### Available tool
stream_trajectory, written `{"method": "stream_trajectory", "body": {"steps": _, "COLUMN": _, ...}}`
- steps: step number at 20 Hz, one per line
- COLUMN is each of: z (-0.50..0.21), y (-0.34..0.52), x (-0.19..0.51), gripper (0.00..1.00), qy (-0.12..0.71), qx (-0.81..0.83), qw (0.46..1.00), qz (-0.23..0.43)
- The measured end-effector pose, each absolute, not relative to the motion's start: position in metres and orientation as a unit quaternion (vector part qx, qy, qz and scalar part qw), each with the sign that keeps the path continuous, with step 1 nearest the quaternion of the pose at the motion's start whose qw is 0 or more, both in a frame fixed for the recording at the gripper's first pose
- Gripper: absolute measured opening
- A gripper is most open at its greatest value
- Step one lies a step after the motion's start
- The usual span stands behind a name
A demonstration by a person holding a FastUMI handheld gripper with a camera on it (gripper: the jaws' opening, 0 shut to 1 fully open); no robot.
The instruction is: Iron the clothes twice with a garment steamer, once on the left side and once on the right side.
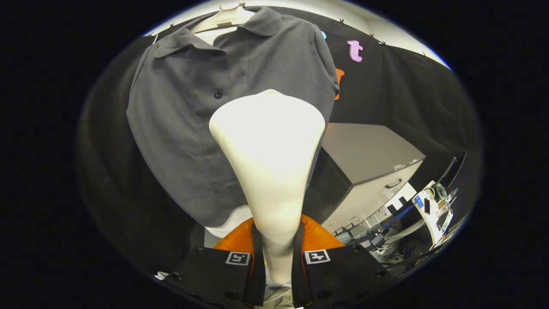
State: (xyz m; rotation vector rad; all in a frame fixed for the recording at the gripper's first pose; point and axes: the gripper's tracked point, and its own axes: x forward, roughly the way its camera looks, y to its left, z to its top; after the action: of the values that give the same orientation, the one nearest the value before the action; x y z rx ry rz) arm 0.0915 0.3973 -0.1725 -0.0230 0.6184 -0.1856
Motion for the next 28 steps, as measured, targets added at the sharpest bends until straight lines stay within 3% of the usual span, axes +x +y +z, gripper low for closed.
{"method": "stream_trajectory", "body": {"steps": 15, "z": -0.09, "y": 0.511, "x": 0.162, "gripper": 0.32, "qy": 0.249, "qx": -0.02, "qw": 0.968, "qz": -0.031}}
{"method": "stream_trajectory", "body": {"steps": 28, "z": -0.13, "y": 0.537, "x": 0.221, "gripper": 0.32, "qy": 0.279, "qx": -0.017, "qw": 0.96, "qz": -0.021}}
